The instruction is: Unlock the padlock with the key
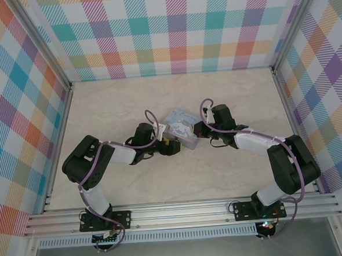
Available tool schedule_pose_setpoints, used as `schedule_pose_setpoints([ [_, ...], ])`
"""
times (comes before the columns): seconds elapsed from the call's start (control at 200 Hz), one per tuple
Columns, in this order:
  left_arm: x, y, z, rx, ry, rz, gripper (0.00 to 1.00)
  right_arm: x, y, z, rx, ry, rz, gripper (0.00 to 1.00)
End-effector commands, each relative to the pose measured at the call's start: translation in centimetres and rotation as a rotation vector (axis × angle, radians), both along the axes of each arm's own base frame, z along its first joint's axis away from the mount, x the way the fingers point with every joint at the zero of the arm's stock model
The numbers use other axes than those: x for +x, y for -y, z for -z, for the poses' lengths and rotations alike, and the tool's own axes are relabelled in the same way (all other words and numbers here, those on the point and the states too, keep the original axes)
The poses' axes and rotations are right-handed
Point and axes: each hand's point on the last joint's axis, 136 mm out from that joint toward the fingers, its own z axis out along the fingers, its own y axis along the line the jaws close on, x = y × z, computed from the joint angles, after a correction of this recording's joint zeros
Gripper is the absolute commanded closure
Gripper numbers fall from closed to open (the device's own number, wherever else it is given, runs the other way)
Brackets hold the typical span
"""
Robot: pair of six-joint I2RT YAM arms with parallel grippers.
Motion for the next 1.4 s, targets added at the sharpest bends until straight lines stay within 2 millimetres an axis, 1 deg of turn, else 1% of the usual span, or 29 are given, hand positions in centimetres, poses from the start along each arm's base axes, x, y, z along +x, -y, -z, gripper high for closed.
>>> schedule_pose_setpoints([
  [0.0,-1.2,1.2,0.6,-0.006,-0.03,0.069,0.22,0.4,-0.2,-0.3,0.011,-0.007,0.002,1.0],
  [0.195,-1.0,1.4,1.1,0.004,-0.026,0.067,0.24,0.2,-0.2,-0.1,0.007,-0.012,-0.002,1.0],
  [0.25,-1.1,1.6,1.2,0.004,-0.027,0.075,0.26,0.1,-0.1,-0.1,0.005,-0.013,-0.001,1.0],
  [0.38,-1.5,2.0,1.6,0.019,-0.046,0.098,0.36,0.0,0.0,0.1,0.001,-0.018,0.002,1.0],
  [0.615,-1.9,1.9,2.2,0.051,-0.039,0.076,0.39,-0.1,0.1,0.3,0.001,-0.019,0.006,1.0],
  [0.92,-0.5,1.8,2.4,0.079,-0.026,-0.052,0.46,-0.3,0.0,0.5,0.005,-0.023,0.007,1.0],
  [1.035,0.2,1.4,2.7,0.094,-0.029,-0.107,0.5,-0.3,0.0,0.5,0.005,-0.024,0.007,1.0],
  [1.225,0.7,1.3,2.8,0.089,-0.044,-0.154,0.52,-0.5,0.0,0.5,0.001,-0.023,0.006,1.0],
  [1.395,1.3,0.9,2.9,0.097,-0.053,-0.205,0.56,-0.5,0.1,0.7,-0.003,-0.025,0.009,1.0],
])
